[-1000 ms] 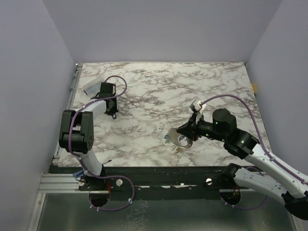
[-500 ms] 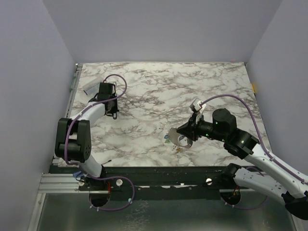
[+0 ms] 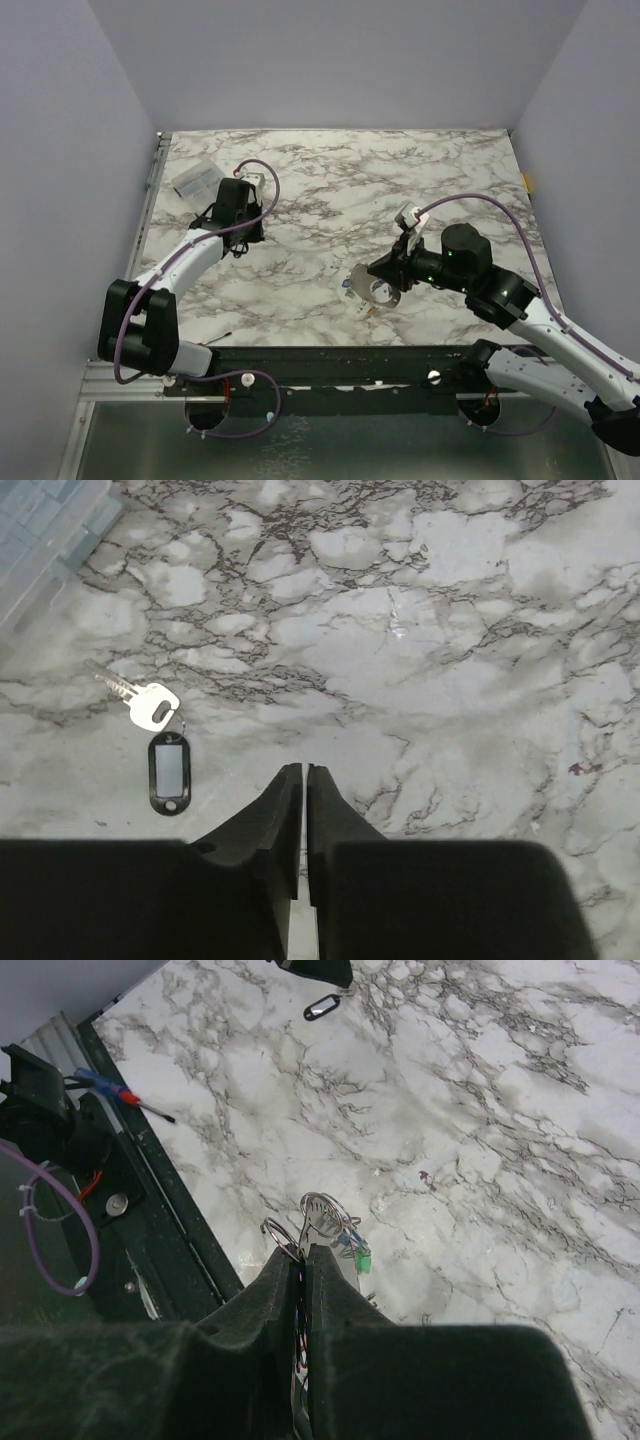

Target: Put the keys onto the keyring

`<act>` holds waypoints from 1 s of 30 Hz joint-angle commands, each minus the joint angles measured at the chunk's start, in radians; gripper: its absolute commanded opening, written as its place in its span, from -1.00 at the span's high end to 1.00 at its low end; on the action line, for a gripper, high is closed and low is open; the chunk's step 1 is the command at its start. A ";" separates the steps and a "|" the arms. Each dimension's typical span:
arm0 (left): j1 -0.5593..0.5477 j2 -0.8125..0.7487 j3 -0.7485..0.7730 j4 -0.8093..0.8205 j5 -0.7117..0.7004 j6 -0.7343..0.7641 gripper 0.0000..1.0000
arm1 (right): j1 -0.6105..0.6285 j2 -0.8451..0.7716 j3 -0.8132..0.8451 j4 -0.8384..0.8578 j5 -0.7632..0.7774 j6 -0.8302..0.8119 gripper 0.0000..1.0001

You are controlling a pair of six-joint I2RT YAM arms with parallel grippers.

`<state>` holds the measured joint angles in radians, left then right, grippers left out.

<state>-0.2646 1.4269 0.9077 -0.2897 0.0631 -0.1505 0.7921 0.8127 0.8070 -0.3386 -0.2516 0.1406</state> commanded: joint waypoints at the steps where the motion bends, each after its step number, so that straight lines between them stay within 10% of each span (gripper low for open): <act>1: 0.005 -0.042 -0.008 -0.047 -0.137 -0.026 0.32 | 0.005 0.000 0.028 0.037 0.025 0.025 0.99; 17: -0.007 0.318 0.180 -0.145 -0.394 0.058 -0.12 | 0.004 -0.014 0.014 0.026 0.025 0.015 0.99; 30: -0.019 0.366 0.200 -0.155 -0.417 0.074 0.52 | 0.004 -0.004 0.020 0.024 0.015 0.004 0.99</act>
<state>-0.2764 1.7828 1.0916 -0.4248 -0.3225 -0.0887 0.7921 0.8154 0.8070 -0.3389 -0.2470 0.1562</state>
